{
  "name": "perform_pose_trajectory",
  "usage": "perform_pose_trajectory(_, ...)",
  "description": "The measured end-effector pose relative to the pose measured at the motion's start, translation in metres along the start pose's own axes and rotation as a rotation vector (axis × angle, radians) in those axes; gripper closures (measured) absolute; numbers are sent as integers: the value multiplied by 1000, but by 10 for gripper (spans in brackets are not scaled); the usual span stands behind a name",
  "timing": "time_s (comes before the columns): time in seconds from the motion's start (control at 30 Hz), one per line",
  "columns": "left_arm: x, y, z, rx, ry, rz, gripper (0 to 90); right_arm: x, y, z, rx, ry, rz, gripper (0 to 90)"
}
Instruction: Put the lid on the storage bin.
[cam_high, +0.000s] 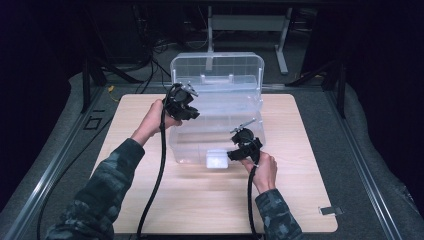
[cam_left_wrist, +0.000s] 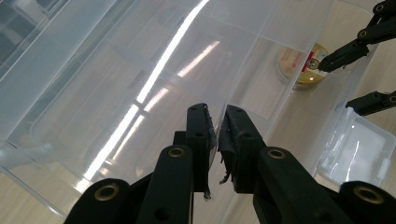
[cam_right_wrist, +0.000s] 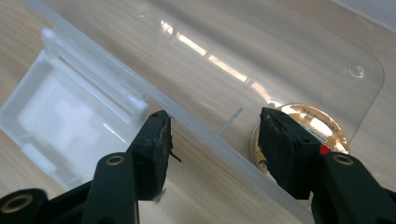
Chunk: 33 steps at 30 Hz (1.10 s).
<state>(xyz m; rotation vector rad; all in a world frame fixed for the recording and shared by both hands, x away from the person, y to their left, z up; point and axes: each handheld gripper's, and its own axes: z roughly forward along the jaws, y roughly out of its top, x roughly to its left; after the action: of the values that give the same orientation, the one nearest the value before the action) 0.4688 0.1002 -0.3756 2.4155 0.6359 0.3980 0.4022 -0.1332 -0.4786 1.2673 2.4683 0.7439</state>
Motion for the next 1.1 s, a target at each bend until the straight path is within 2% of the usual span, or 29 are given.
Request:
perform_pose_trajectory(0.2,-3,-3,0,-10,3,4,809,0,-2,-2,-14,-7,10,402)
perform_pose_trajectory(0.3,-4,-2,0,-13,1,5,810,2,-3,-6,-18,-44,-2,375)
perform_pose_trajectory(0.4,-7,-2,0,-12,9,17,812,3,-4,-8,-25,-52,-8,357)
perform_pose_trajectory(0.5,-8,-3,0,-18,9,18,814,6,-4,-12,-19,-108,-31,357)
perform_pose_trajectory(0.53,-8,-3,0,-18,10,18,814,5,-5,-12,-30,-80,-28,358)
perform_pose_trajectory(0.57,-9,-4,0,-20,11,17,814,5,-5,-12,-24,-98,-28,359)
perform_pose_trajectory(0.73,-10,-8,0,-28,-8,13,815,3,-3,-11,-23,-78,-15,362)
perform_pose_trajectory(0.9,-13,-10,0,-30,-3,20,817,0,-2,-10,-13,-70,-9,360)
perform_pose_trajectory(1.1,-23,-11,1,-26,59,53,813,-2,0,-8,-3,-72,-14,355)
